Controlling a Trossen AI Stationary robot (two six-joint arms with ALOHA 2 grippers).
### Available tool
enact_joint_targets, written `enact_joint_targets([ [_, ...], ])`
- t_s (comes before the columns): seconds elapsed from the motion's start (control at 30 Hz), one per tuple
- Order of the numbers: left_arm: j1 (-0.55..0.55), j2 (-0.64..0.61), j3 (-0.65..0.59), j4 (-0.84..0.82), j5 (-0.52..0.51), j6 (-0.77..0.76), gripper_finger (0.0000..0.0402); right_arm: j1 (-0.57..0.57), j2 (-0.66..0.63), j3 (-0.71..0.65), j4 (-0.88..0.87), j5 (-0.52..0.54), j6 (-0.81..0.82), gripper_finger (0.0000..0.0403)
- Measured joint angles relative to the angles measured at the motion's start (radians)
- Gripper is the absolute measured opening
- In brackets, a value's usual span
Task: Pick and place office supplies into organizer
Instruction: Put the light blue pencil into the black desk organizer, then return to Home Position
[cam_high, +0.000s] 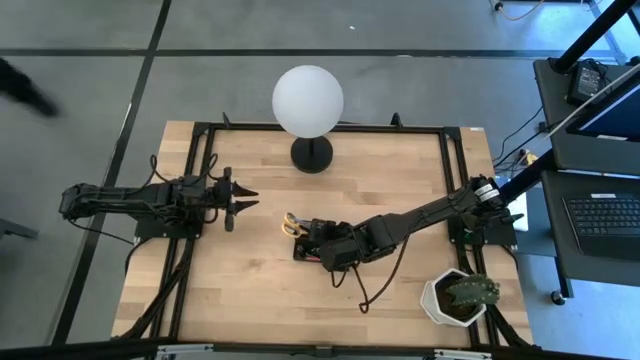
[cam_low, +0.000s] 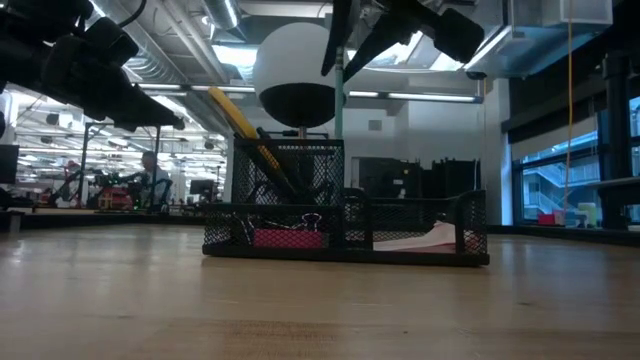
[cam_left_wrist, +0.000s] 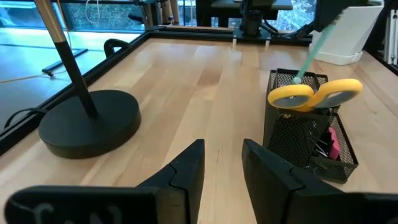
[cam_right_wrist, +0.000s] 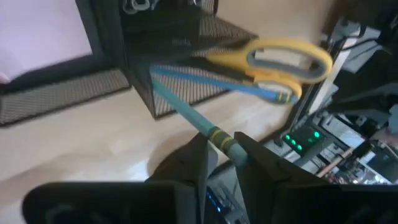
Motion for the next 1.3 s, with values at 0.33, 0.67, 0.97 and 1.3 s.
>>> enact_joint_targets([
  [0.33,0.0,0.0,0.0,-0.011,0.0,0.001,0.0102,-0.019,0.001,-0.001,0.054,0.009,0.046,0.008],
  [0.67,0.0,0.0,0.0,-0.027,-0.002,0.002,0.0102,-0.083,-0.066,-0.001,0.068,-0.005,0.417,0.008],
  [0.97,0.0,-0.007,0.0,-0.008,-0.049,0.037,0.0102,-0.284,-0.301,-0.014,-0.004,-0.482,0.741,0.008],
  [1.3,0.0,-0.065,0.0,-0.026,-0.108,0.072,0.0102,-0.4,-0.653,-0.526,0.478,-0.532,0.885,0.0081],
])
